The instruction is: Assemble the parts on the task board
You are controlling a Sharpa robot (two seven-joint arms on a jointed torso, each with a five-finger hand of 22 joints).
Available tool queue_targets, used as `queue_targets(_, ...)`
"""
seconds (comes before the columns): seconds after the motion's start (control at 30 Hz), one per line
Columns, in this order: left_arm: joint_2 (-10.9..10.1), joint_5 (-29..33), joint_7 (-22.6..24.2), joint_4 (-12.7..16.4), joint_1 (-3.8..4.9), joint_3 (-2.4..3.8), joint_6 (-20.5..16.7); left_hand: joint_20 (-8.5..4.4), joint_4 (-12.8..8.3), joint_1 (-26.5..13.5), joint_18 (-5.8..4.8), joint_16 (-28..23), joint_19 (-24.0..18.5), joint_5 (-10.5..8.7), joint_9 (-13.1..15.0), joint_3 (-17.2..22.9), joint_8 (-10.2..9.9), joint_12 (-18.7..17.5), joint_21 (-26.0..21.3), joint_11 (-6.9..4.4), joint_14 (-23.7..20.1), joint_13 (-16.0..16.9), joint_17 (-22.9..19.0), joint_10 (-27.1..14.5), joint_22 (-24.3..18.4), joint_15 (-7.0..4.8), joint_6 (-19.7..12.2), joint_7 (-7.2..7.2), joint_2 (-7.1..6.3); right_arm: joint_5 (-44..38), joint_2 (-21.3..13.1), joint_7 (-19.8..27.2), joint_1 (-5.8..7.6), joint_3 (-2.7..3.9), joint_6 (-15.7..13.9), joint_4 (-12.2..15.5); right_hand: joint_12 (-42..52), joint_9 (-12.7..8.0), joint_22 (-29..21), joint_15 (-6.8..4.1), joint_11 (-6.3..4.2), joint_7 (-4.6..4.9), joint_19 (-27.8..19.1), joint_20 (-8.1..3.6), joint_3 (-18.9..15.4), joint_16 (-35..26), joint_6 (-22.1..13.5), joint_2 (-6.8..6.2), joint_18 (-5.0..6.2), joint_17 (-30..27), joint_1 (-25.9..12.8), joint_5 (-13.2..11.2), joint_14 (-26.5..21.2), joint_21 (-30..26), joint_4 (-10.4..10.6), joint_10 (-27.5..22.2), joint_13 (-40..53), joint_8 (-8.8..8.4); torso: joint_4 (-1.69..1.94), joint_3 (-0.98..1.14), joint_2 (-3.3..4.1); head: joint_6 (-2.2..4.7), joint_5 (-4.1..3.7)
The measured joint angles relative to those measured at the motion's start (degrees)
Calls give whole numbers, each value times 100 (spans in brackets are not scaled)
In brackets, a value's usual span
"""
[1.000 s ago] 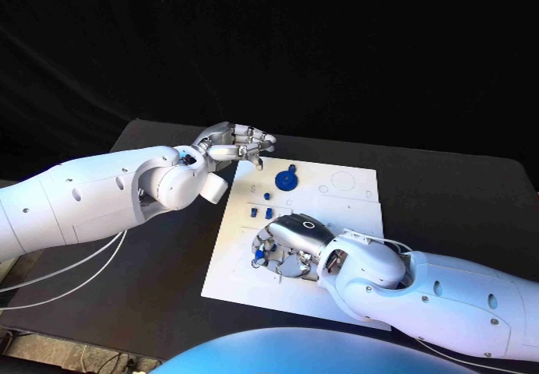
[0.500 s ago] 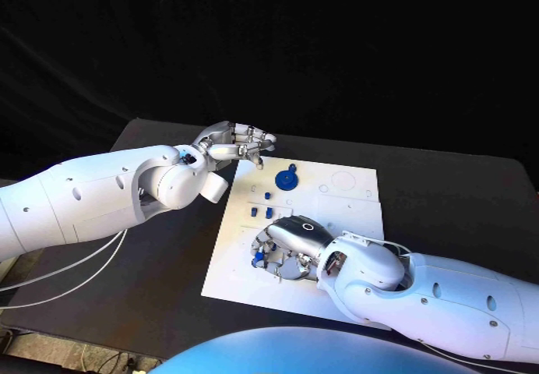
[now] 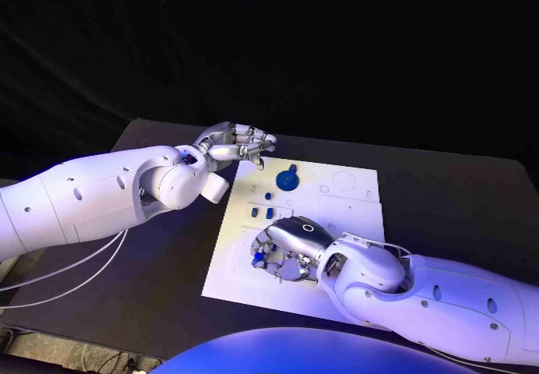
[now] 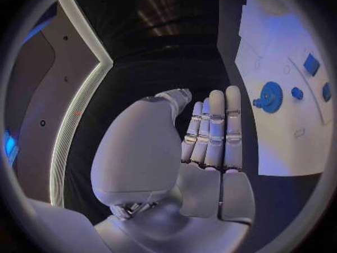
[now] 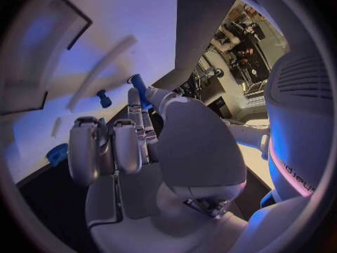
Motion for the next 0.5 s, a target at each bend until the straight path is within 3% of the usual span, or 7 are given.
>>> queue_targets(0.5, -6, 0, -5, 2, 0, 1, 7, 0, 0, 0, 0, 0, 0, 0, 0, 0, 0, 0, 0, 0, 0, 0, 0, 0, 0, 0, 0, 0, 0, -153, 45, -45, -6, -2, 112, -96, 0, 3, 0, 0, 0, -9, 0, 0, 22, 0, -10, -30, 0, -15, -30, -3, 0, 0, -23, 0, -2, 20, -2, 0, 2, -13, 6)
